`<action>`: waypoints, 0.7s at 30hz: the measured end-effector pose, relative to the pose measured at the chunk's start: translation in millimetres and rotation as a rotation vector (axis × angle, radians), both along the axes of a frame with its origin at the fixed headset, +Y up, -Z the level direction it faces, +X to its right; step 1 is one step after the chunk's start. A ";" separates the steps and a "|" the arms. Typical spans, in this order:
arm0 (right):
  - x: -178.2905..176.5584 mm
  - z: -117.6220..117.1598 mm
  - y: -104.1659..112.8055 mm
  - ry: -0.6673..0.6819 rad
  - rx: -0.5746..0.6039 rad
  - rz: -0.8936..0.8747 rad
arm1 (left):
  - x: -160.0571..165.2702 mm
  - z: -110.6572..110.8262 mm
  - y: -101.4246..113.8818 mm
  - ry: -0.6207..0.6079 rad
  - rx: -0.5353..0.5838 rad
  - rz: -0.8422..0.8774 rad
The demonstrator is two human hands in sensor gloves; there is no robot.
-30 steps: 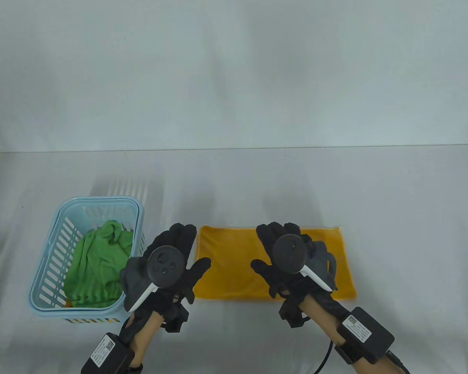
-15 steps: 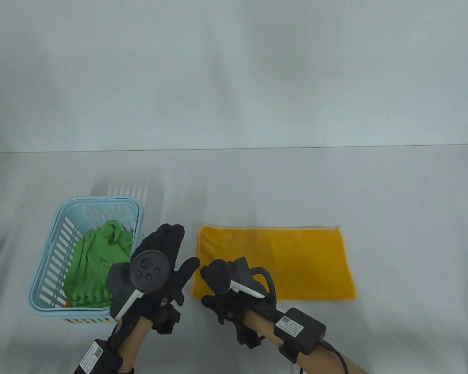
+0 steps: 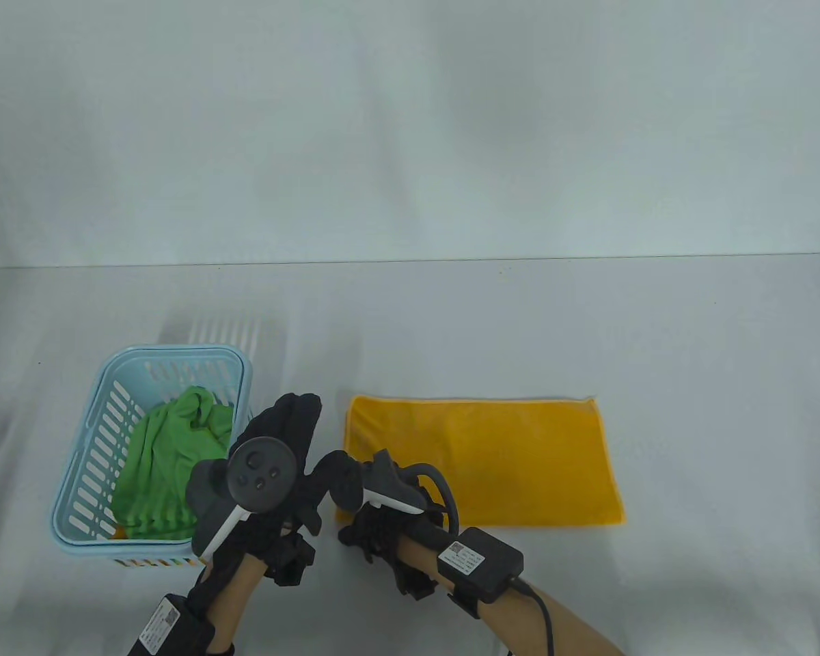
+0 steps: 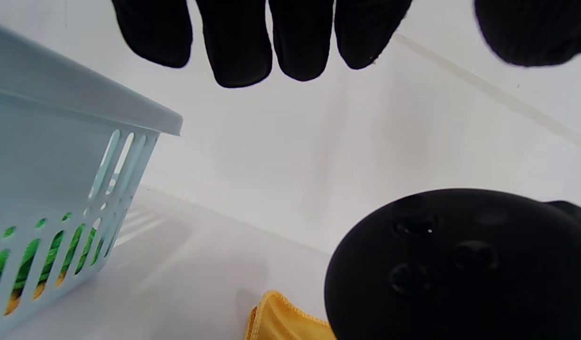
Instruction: Roll square towel into towel roll
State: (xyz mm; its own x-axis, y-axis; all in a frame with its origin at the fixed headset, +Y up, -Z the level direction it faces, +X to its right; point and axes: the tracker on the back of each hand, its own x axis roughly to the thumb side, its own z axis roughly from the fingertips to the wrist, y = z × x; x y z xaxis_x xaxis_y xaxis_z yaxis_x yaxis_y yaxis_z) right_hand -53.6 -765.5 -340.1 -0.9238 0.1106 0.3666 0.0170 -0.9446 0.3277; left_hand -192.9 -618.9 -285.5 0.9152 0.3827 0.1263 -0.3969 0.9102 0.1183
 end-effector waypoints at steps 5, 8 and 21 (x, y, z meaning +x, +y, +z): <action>5.4 -4.0 2.9 -0.048 0.026 -0.117 | -0.4 -0.4 -0.1 0.001 -0.005 0.001; 7.5 -5.7 4.8 -0.072 0.041 -0.159 | -0.7 -0.6 -0.1 0.003 -0.006 0.000; 27.4 -12.6 22.4 -0.161 -0.049 -0.295 | -1.5 -1.4 -1.1 0.007 -0.010 0.001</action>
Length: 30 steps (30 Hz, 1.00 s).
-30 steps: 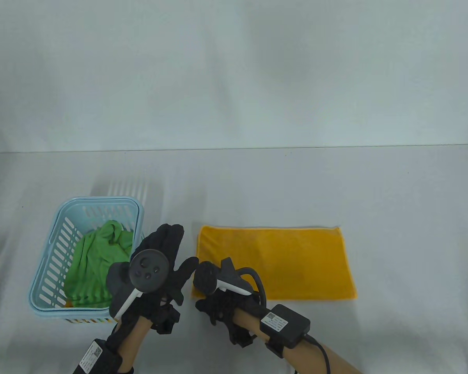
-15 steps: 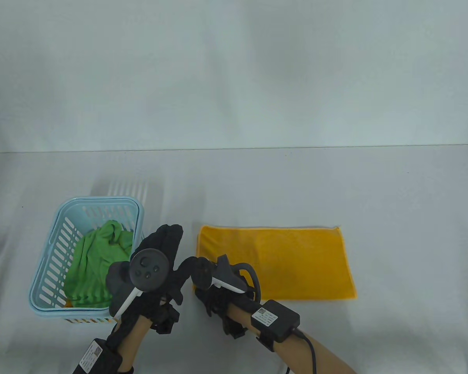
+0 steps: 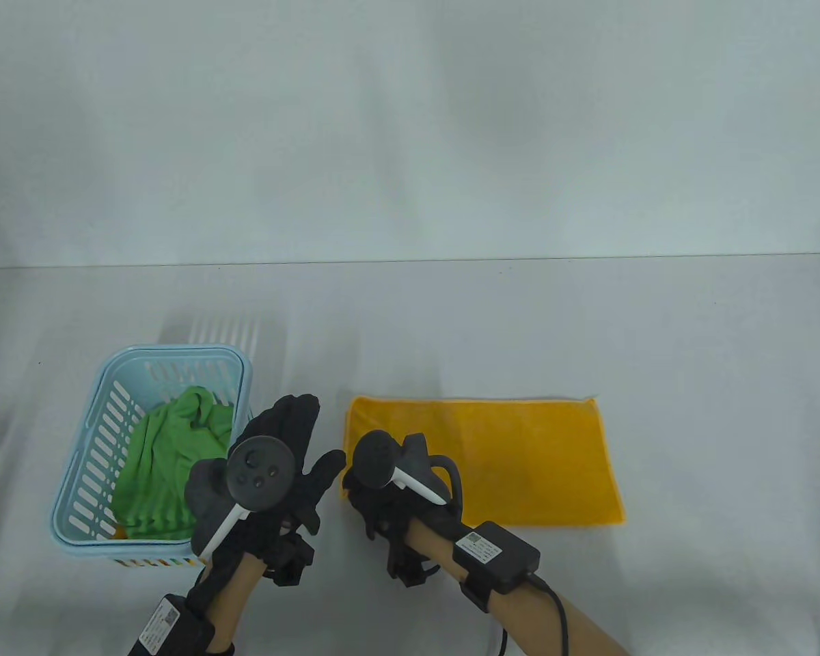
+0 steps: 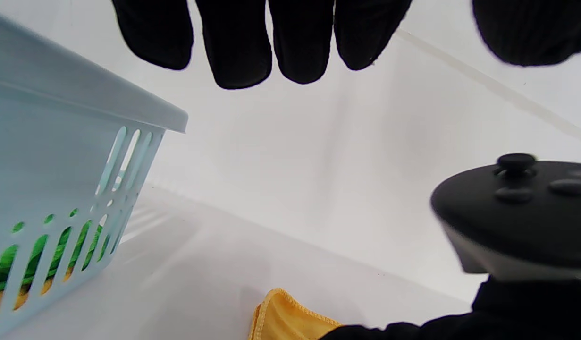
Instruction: Roll square towel into towel roll
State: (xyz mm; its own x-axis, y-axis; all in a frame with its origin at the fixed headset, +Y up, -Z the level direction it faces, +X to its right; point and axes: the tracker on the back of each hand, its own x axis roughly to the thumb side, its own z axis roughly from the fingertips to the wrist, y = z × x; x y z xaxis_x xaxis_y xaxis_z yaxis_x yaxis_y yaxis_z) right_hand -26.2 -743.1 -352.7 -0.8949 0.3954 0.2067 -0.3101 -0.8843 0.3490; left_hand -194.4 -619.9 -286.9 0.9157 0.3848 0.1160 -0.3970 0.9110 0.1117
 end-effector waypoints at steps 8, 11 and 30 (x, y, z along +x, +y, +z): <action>37.5 2.9 35.9 -0.062 -0.067 -0.146 | 2.0 -0.1 -1.5 -0.007 -0.005 -0.009; 54.1 4.8 54.8 -0.096 -0.040 -0.207 | 3.4 0.0 -2.4 -0.009 -0.005 -0.015; 111.1 20.4 133.5 -0.135 0.050 -0.282 | 24.8 -1.3 -20.4 -0.114 -0.107 -0.037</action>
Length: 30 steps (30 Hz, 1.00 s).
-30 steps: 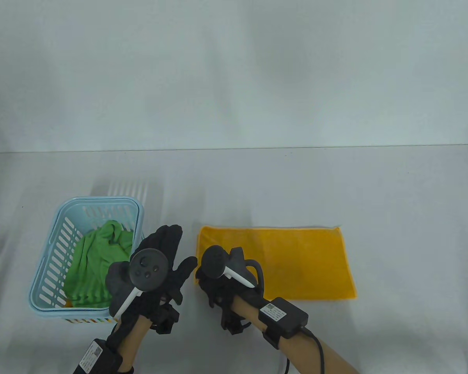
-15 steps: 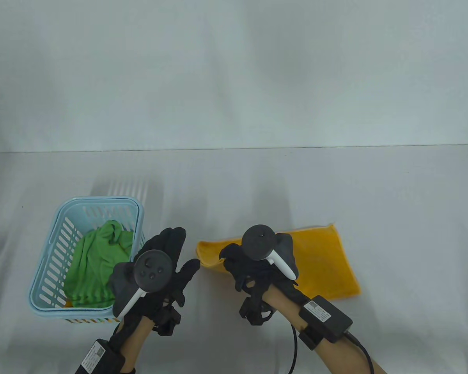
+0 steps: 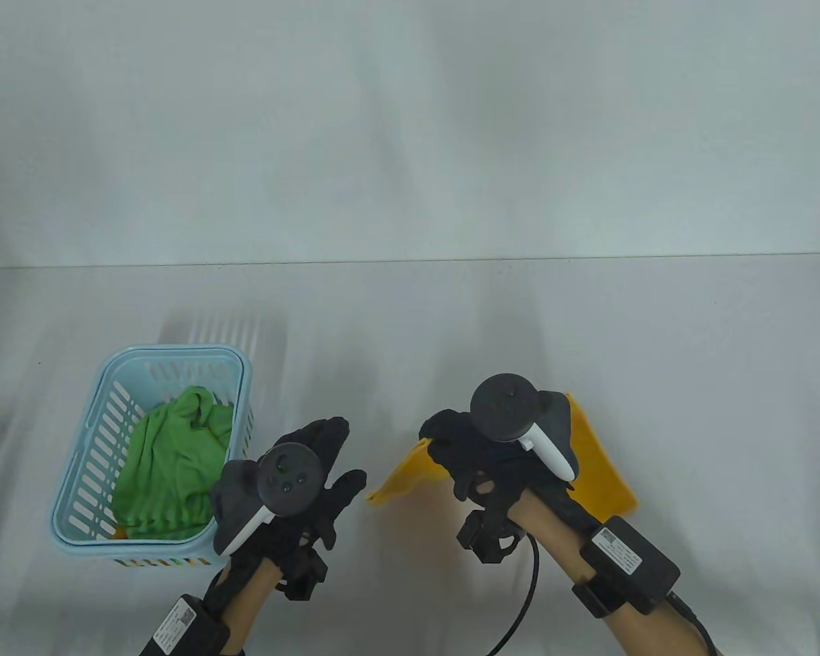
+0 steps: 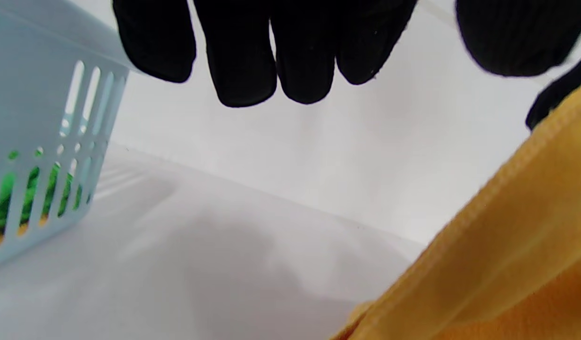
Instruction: Roll square towel into towel roll
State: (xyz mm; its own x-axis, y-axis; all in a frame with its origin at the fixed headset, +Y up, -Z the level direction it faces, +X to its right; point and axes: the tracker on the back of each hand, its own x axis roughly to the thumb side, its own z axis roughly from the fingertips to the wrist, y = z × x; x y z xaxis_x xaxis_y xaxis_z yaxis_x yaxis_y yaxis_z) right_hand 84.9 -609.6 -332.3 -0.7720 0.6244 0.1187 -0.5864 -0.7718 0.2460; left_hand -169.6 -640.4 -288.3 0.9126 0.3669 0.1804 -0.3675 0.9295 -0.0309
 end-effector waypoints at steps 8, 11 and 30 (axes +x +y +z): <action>1.9 7.9 17.2 0.011 0.035 -0.019 | 18.5 -4.4 -26.5 -0.100 -0.144 -0.011; 2.1 9.9 22.2 0.011 0.047 -0.028 | 25.7 -6.6 -38.9 -0.114 -0.201 -0.034; 33.5 14.4 46.7 -0.073 0.100 -0.094 | 21.5 -10.0 -40.9 -0.026 -0.192 0.020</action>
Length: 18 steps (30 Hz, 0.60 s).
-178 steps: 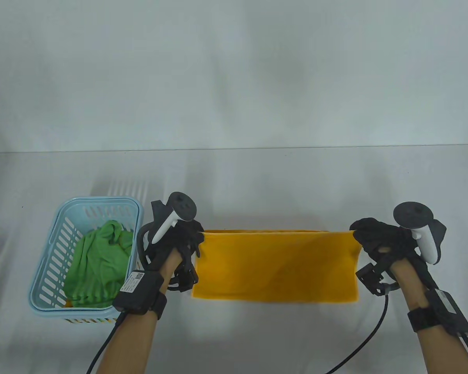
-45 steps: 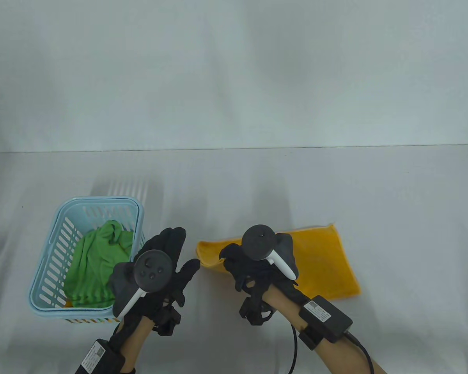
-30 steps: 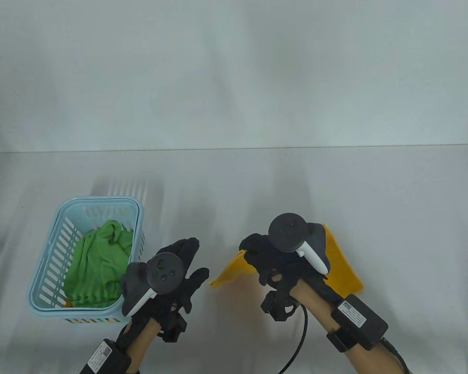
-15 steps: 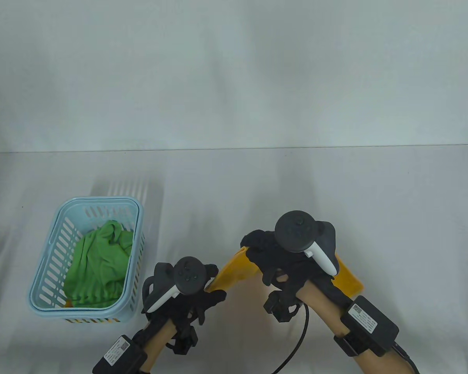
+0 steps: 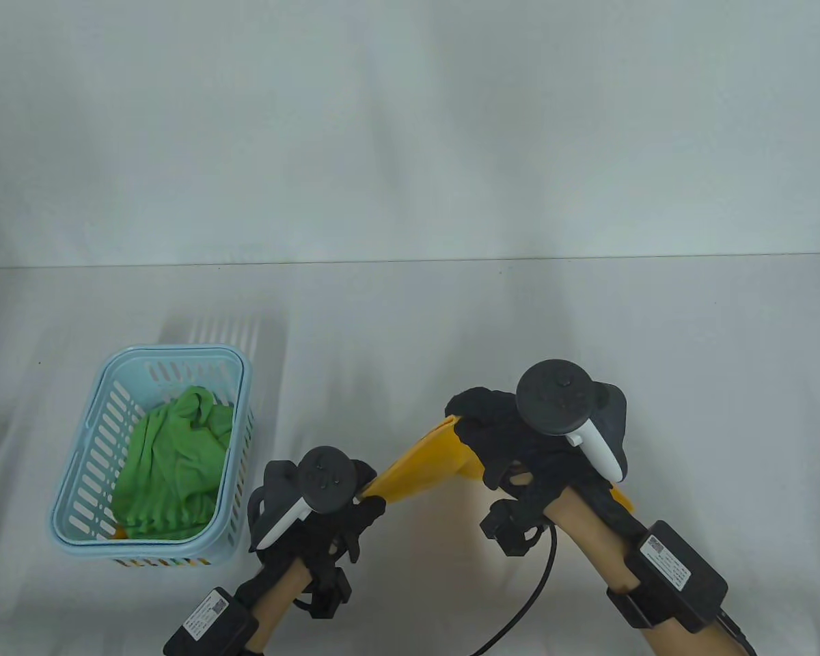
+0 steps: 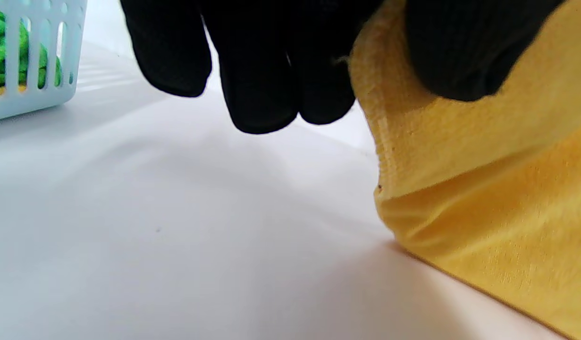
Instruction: Roll square towel into towel roll
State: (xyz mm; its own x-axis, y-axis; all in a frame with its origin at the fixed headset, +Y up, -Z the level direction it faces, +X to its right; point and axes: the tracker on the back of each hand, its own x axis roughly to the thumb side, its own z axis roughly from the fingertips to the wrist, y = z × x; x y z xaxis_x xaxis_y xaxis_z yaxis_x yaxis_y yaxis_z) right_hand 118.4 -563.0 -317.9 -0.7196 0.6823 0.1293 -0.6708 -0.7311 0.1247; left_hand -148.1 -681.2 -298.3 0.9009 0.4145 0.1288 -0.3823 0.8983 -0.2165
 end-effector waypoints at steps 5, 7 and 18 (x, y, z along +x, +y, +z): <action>17.8 0.9 -0.4 -0.040 -0.002 -0.032 | -9.6 2.2 13.4 0.042 0.065 0.074; 26.3 1.5 -2.2 -0.054 -0.008 -0.047 | -14.2 2.5 20.9 0.064 0.090 0.114; 64.7 -3.6 5.5 -0.139 -0.029 -0.203 | -18.9 2.3 93.7 0.057 0.222 0.288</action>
